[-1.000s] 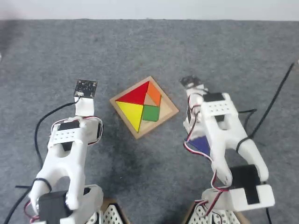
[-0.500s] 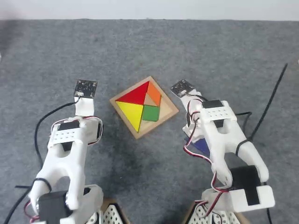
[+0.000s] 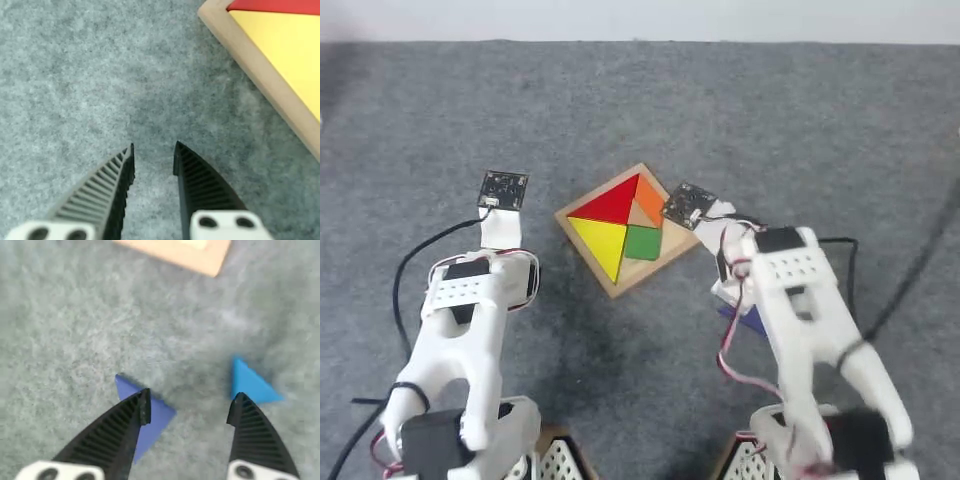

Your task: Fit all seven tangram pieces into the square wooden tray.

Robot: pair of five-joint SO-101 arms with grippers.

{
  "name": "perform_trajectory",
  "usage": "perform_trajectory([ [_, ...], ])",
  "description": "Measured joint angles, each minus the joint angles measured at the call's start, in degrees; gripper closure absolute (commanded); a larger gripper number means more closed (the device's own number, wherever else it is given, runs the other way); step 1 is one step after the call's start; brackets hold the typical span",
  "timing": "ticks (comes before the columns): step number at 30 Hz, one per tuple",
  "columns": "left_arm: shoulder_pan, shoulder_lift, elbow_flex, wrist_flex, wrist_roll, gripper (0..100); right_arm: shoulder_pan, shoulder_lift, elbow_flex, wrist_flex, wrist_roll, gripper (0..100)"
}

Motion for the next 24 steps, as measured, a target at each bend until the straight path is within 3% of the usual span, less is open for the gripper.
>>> perform_trajectory([
  [5,0.0,0.0,0.0,0.0,0.0,88,-1.6,-12.9,5.8,8.6,9.5,73.4],
  [11,0.0,0.0,0.0,0.0,0.0,88,-1.8,-20.7,19.9,3.8,14.4,73.4],
  [24,0.0,0.0,0.0,0.0,0.0,88,6.6,-8.4,20.6,-1.1,26.1,73.5],
])
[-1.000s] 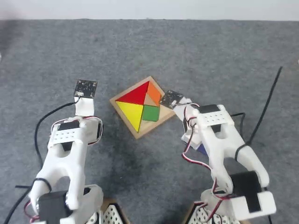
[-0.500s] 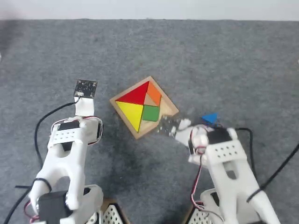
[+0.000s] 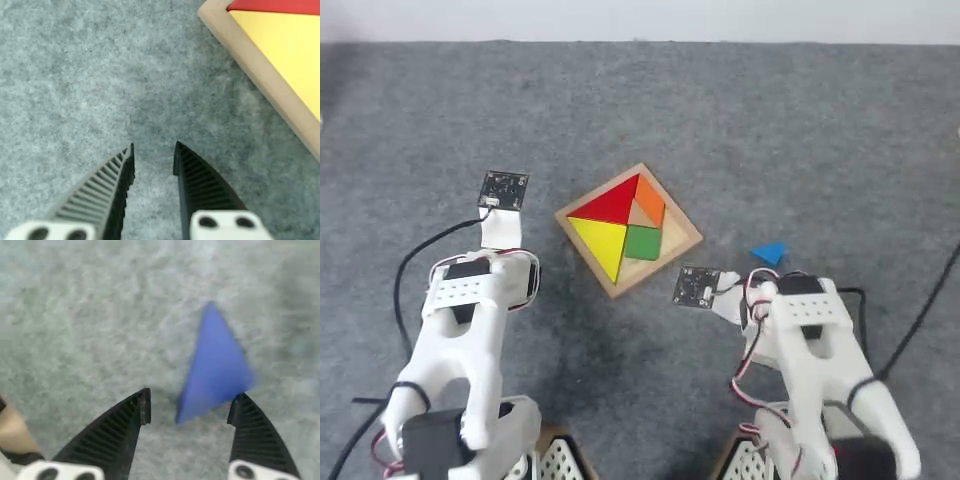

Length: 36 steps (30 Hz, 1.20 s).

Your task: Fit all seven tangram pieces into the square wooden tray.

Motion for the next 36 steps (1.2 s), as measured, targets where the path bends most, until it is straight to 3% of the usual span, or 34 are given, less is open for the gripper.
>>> perform_trajectory([
  [9,0.0,0.0,0.0,0.0,0.0,88,0.4,6.3,-1.5,-6.6,-1.0,74.2],
  [15,0.0,0.0,0.0,0.0,0.0,88,0.5,6.2,-1.5,-7.2,-1.2,99.2],
  [23,0.0,0.0,0.0,0.0,0.0,88,0.3,7.3,-7.2,-7.6,-1.6,97.3],
  [28,0.0,0.0,0.0,0.0,0.0,88,-5.0,7.3,-12.5,-4.0,0.7,96.3],
  [34,0.0,0.0,0.0,0.0,0.0,88,-11.3,7.3,-15.6,1.8,4.1,75.8],
  [36,0.0,0.0,0.0,0.0,0.0,88,-12.6,7.5,-16.4,2.2,5.5,74.5],
])
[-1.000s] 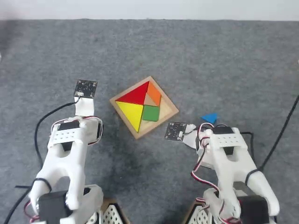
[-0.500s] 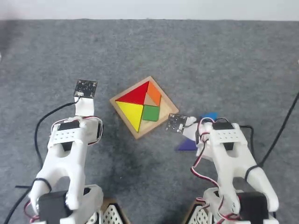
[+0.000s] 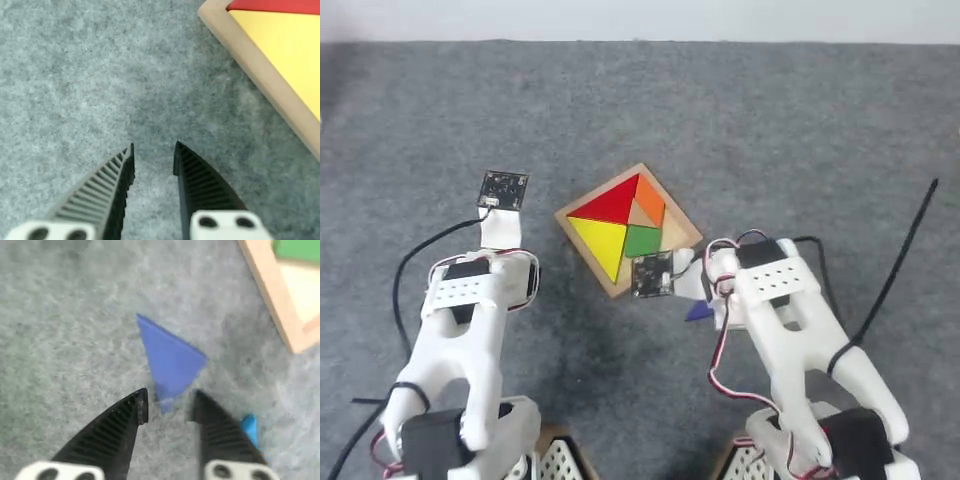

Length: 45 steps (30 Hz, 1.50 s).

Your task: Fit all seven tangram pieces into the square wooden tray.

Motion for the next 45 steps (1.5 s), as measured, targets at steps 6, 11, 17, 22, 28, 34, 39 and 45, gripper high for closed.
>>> perform_trajectory([
  [6,0.0,0.0,0.0,0.0,0.0,88,-1.8,0.2,-0.1,0.9,6.9,83.7],
  [11,0.0,0.0,0.0,0.0,0.0,88,-1.9,0.5,-0.1,0.9,9.7,83.4],
  [17,0.0,0.0,0.0,0.0,0.0,88,-1.9,7.1,-0.2,-3.3,9.7,83.4],
  [22,0.0,0.0,0.0,0.0,0.0,88,-2.0,11.3,-4.6,-4.0,9.3,83.4],
  [28,0.0,0.0,0.0,0.0,0.0,88,-2.0,11.8,-9.3,-0.2,8.5,83.3],
  [34,0.0,0.0,0.0,0.0,0.0,88,-2.0,12.3,-10.2,1.4,8.4,83.3],
  [39,0.0,0.0,0.0,0.0,0.0,88,-2.0,15.6,-10.2,1.4,8.4,81.9],
  [45,0.0,0.0,0.0,0.0,0.0,88,-2.0,17.2,-11.5,1.3,7.9,75.5],
])
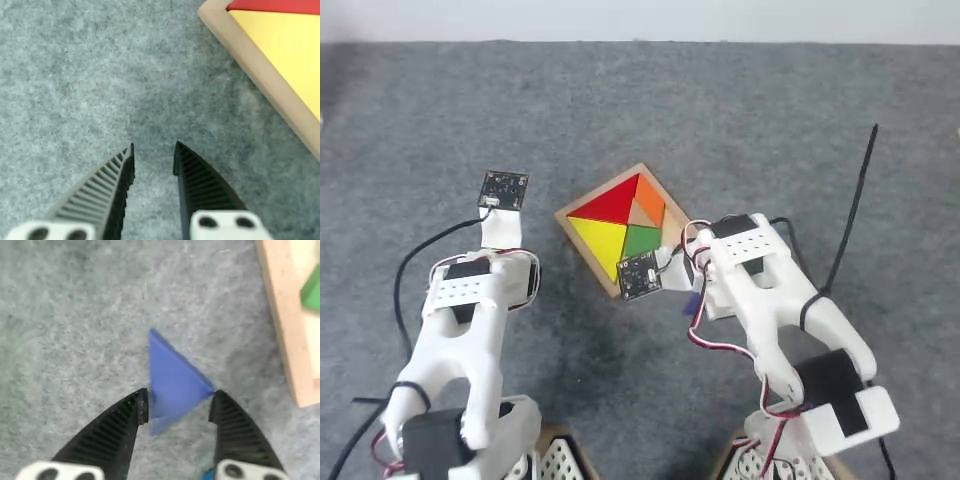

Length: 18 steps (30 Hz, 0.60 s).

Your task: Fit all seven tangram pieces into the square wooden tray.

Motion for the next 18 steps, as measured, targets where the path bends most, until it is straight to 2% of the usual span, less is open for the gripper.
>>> perform_trajectory([
  [18,0.0,0.0,0.0,0.0,0.0,88,-0.4,0.3,0.0,-1.1,-1.4,75.7],
])
